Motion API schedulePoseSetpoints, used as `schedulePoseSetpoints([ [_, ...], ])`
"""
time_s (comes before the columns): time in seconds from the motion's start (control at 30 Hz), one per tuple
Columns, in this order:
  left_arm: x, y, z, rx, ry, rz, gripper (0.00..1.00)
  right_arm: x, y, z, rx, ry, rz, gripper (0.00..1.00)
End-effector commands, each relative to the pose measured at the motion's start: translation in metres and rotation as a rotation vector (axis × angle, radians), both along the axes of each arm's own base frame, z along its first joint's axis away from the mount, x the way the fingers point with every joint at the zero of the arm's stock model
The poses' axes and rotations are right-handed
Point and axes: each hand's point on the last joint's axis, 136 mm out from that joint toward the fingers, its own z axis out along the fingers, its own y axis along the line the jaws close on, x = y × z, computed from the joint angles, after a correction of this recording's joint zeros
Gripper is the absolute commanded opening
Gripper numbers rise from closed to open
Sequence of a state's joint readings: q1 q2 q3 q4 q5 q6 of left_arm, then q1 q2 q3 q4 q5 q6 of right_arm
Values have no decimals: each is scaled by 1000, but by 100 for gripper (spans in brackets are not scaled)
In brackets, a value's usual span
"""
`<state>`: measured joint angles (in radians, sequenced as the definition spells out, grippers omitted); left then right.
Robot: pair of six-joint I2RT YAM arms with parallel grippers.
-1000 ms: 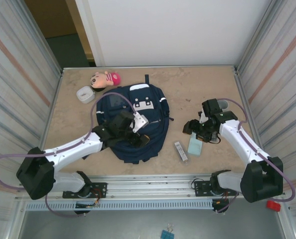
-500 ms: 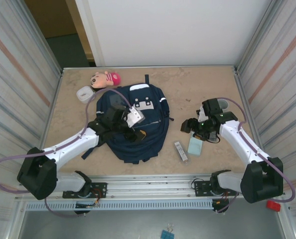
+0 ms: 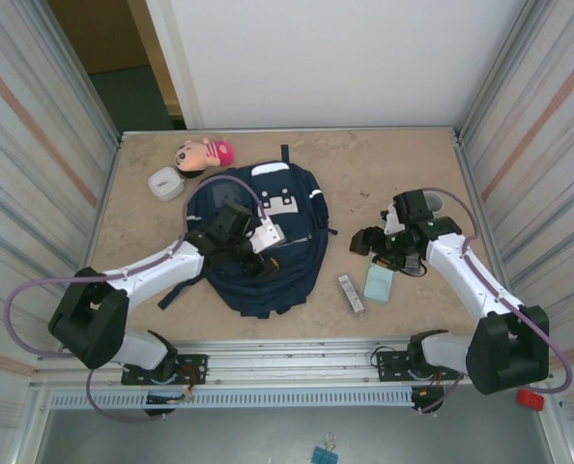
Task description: Pack the student bag
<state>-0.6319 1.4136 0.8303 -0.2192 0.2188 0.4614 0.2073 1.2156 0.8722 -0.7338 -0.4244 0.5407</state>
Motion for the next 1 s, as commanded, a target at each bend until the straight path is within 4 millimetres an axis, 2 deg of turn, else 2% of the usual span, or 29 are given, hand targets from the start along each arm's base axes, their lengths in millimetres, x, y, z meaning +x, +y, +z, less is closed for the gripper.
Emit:
schedulePoseSetpoints([
  [0.0,19,7,16,-4,-92,44,47,-2,-9,0,-1,-8,-16,72],
  [0.07,12,3,30,-51,-92,28,34,-1,-19,-2,-18,-2,-49,72],
  [0.13,5,0,48,-115,-99,20,13,1,-31,-5,-54,4,-82,72],
  [0.2,-1,-1,66,-170,-106,28,4,3,-43,-8,-83,12,-114,72],
  [0.33,-13,4,101,-256,-124,57,1,4,-76,-17,-217,52,-186,79],
  [0.47,-20,10,121,-298,-136,84,1,1,-89,-27,-309,89,-178,86],
  [0.7,-20,11,134,-332,-136,110,1,0,-76,-43,-360,97,-95,92],
  [0.97,-18,5,138,-359,-128,103,1,-1,-56,-67,-345,153,-15,92],
])
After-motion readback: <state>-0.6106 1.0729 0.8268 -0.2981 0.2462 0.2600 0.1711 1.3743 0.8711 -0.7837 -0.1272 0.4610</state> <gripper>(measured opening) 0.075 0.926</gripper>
